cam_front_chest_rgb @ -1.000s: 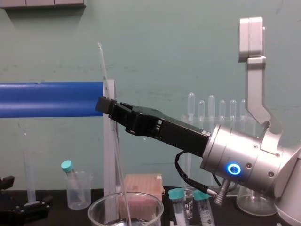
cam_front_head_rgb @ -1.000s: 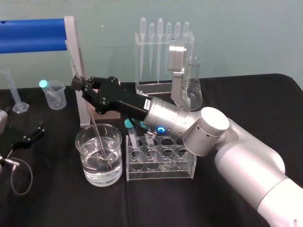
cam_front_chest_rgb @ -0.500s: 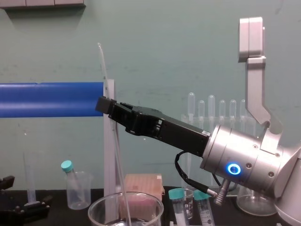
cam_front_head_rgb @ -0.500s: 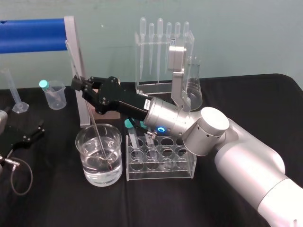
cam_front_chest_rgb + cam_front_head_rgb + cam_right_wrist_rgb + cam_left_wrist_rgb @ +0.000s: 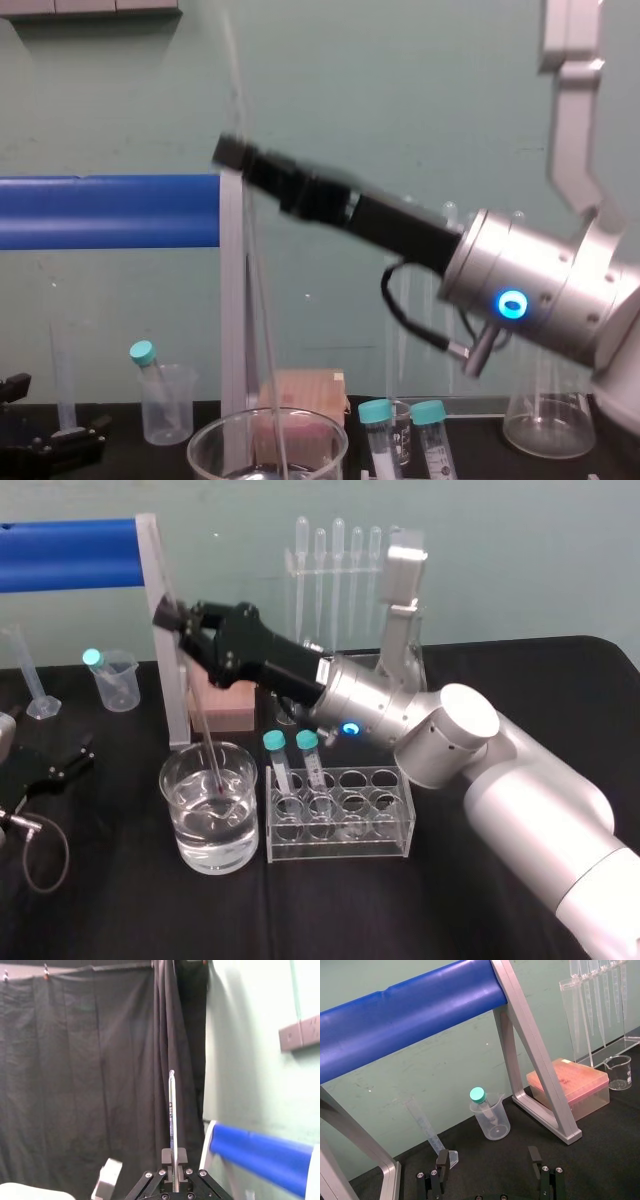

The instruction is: Hold the thermometer with one hand and immerse one end into the beaker, then reinsert it into the test tube rack.

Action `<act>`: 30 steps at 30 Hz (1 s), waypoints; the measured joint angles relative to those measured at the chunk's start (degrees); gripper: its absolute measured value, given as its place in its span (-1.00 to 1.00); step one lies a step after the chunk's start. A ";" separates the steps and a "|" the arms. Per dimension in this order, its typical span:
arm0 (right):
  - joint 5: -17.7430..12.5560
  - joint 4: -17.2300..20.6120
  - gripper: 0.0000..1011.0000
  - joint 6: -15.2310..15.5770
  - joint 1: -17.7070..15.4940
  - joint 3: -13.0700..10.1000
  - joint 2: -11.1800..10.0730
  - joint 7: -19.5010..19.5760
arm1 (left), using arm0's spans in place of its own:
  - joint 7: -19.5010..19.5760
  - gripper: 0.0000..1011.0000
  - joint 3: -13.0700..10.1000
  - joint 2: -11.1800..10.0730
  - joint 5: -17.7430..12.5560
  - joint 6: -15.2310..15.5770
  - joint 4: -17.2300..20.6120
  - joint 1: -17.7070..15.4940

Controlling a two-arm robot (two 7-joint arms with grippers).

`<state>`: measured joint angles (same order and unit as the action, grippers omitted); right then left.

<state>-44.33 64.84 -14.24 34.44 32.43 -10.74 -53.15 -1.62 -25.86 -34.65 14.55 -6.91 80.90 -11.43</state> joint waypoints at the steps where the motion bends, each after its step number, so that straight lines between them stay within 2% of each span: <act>1: -0.25 0.43 -0.89 -0.18 0.00 -0.22 -0.08 -0.01 | 0.00 0.99 0.00 0.00 0.00 0.00 0.00 0.00; 9: -5.25 5.31 -0.89 -2.22 -0.16 -3.66 -0.36 -1.68 | 0.00 0.99 0.00 0.00 0.00 0.00 0.00 0.00; 12: -6.80 7.85 -0.89 -3.07 -0.29 -5.25 -1.15 -1.73 | 0.00 0.99 0.00 0.00 0.00 0.00 0.00 0.00; 15: -6.63 11.16 -0.89 -4.07 -0.67 -6.67 -2.98 -0.16 | 0.00 0.99 0.00 0.00 0.00 0.00 0.00 0.00; 19: -4.62 15.08 -0.89 -4.75 -2.05 -8.59 -6.44 3.58 | 0.00 0.99 0.00 0.00 0.00 0.00 0.00 0.00; 20: -4.16 16.40 -0.89 -4.83 -3.09 -9.62 -7.93 4.87 | 0.00 0.99 0.00 0.00 0.00 0.00 0.00 0.00; 23: -3.96 18.24 -0.89 -5.05 -5.66 -11.81 -10.39 6.92 | 0.00 0.99 0.00 0.00 0.00 0.00 0.00 0.00; 26: -4.08 19.35 -0.89 -5.31 -7.70 -13.41 -11.90 7.82 | 0.00 0.99 0.00 0.00 0.00 0.00 0.00 0.00; 30: -4.81 20.45 -0.89 -5.60 -12.04 -16.05 -14.17 8.80 | 0.00 0.99 0.00 0.00 0.00 0.00 0.00 0.00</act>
<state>-49.14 85.29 -19.84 22.40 16.37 -24.91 -44.36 -1.62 -25.86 -34.65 14.55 -6.91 80.90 -11.43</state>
